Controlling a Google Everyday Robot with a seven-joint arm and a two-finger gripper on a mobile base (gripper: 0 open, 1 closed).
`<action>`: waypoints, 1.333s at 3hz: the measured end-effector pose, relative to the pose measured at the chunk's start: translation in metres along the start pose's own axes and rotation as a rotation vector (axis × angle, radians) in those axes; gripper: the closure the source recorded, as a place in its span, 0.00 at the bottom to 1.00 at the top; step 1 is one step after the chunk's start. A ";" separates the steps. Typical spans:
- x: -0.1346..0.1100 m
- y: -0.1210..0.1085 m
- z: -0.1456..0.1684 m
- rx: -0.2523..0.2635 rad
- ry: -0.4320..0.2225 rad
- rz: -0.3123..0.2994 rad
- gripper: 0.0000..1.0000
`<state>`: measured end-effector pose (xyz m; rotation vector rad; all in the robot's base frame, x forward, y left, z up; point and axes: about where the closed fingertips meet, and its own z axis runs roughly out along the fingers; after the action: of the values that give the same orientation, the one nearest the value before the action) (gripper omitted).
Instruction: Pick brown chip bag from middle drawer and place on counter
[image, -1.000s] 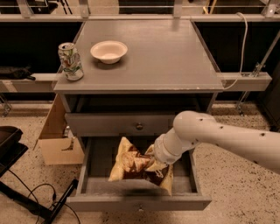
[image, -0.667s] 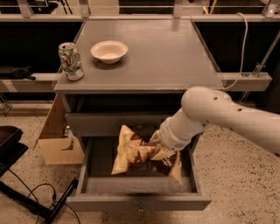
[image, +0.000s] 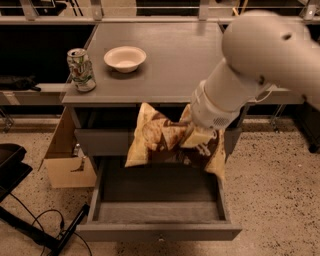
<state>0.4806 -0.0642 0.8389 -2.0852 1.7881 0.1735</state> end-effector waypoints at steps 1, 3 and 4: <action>-0.010 -0.036 -0.053 0.107 0.020 0.058 1.00; -0.009 -0.065 -0.084 0.251 0.021 0.134 1.00; -0.006 -0.082 -0.093 0.267 0.042 0.108 1.00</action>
Offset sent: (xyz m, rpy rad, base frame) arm 0.1091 -0.0394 0.1409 0.1723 -0.4440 -0.4342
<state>0.5444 -0.0834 0.9438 -1.8201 1.8370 -0.0767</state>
